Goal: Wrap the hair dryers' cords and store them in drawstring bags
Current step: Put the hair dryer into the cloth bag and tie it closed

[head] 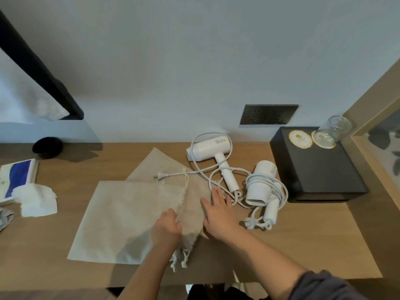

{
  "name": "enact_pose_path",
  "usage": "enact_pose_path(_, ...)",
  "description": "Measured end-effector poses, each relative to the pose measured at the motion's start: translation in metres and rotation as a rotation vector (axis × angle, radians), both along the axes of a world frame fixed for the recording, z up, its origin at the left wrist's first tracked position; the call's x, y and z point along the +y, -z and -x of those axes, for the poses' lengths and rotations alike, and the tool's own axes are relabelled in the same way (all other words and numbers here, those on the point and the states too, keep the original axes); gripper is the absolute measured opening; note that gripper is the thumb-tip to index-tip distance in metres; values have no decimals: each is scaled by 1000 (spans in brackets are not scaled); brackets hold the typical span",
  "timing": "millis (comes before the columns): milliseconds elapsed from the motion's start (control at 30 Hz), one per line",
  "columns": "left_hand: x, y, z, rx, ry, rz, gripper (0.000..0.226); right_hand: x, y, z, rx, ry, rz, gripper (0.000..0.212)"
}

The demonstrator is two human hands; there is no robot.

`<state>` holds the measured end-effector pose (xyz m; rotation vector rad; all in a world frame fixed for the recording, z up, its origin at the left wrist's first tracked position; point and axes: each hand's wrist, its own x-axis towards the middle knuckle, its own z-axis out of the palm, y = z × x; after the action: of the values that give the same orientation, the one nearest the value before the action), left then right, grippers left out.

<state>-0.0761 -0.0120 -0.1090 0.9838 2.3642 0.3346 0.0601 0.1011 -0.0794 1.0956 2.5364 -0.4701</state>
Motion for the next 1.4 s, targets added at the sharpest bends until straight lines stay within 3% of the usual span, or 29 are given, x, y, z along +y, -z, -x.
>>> enact_pose_path(167, -6, -8, 18, -36, 90, -56, 7, 3, -1, 8, -58, 1, 0, 48)
enact_pose_path(233, -7, -20, 26, -33, 162, -87, 16, 6, -12, 13, 29, 32, -44, 45)
enact_pose_path(300, -7, -39, 36, -36, 261, -139, 14, 8, -25, 19, 173, 15, -56, 56)
enact_pose_path(400, -2, -82, 50, 18, 435, -131, 11, 13, -45, 30, 347, -139, -8, 63)
enact_pose_path(533, 9, -142, 70, 157, 588, -96, 12, 28, -75, 51, 489, -306, -20, 28)
enact_pose_path(633, 19, -184, 87, 232, 602, -97, 10, 44, -113, 60, 556, -317, -45, 12)
enact_pose_path(900, 56, -288, 104, 598, 539, -280, 17, 79, -224, 59, 771, -229, -69, 17)
enact_pose_path(1000, 64, -306, 105, 528, 544, -430, 16, 82, -252, 50, 855, -144, 4, 32)
enact_pose_path(1100, 65, -299, 94, 387, 533, -487, 17, 80, -250, 37, 813, 3, 67, 37)
enact_pose_path(1267, 71, -273, 72, 296, 445, -507, 19, 81, -211, 19, 538, 149, 125, 8)
enact_pose_path(1400, 80, -271, 74, 553, 336, -507, 21, 87, -195, 15, 363, 337, 215, 25)
